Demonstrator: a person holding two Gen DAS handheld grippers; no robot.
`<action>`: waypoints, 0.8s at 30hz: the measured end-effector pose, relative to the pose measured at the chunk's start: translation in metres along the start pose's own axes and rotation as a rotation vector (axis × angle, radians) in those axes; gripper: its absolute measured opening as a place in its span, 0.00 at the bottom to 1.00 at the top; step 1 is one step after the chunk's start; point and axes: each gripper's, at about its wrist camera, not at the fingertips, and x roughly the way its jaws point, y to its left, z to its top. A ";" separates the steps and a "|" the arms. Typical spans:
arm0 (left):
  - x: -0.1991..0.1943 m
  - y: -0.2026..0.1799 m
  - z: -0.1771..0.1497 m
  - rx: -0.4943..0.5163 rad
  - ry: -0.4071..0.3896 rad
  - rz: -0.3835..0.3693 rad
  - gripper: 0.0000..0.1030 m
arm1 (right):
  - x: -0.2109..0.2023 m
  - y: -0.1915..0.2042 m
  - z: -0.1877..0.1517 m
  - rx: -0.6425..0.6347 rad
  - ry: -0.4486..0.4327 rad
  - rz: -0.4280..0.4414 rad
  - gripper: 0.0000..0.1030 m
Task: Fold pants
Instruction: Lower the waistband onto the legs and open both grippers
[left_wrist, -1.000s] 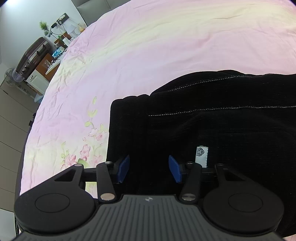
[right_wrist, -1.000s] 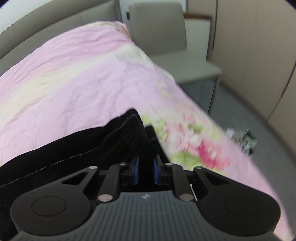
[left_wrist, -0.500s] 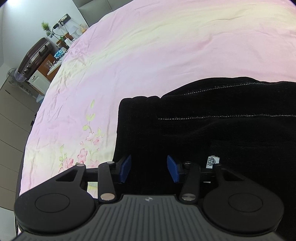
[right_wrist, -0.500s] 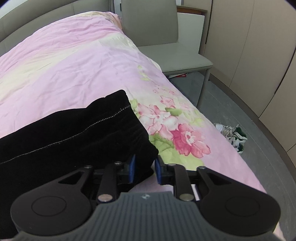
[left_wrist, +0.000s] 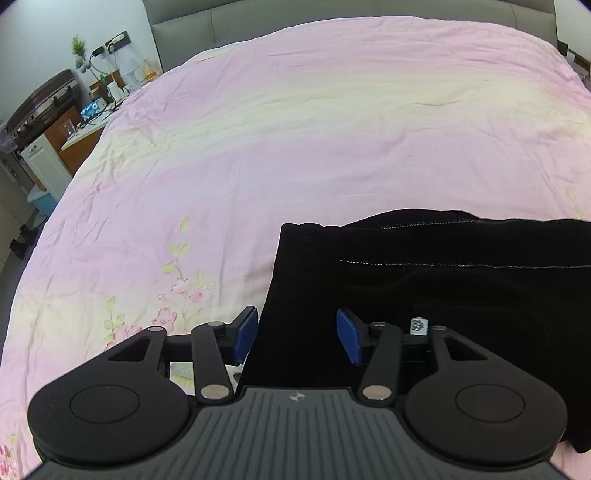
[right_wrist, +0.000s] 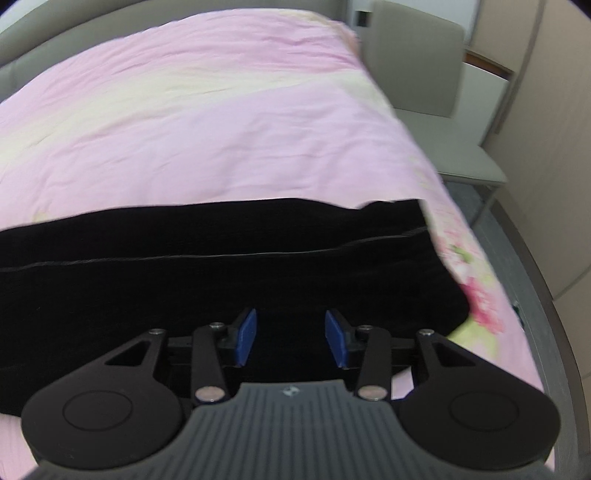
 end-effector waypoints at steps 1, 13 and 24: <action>0.006 -0.003 0.002 0.006 -0.004 0.008 0.58 | 0.003 0.014 0.002 -0.022 0.005 0.009 0.37; 0.076 -0.015 0.031 0.026 -0.004 0.046 0.52 | 0.056 0.174 0.039 -0.188 0.050 0.188 0.37; 0.122 -0.018 0.056 -0.005 0.012 0.048 0.53 | 0.129 0.238 0.070 -0.153 0.075 0.121 0.38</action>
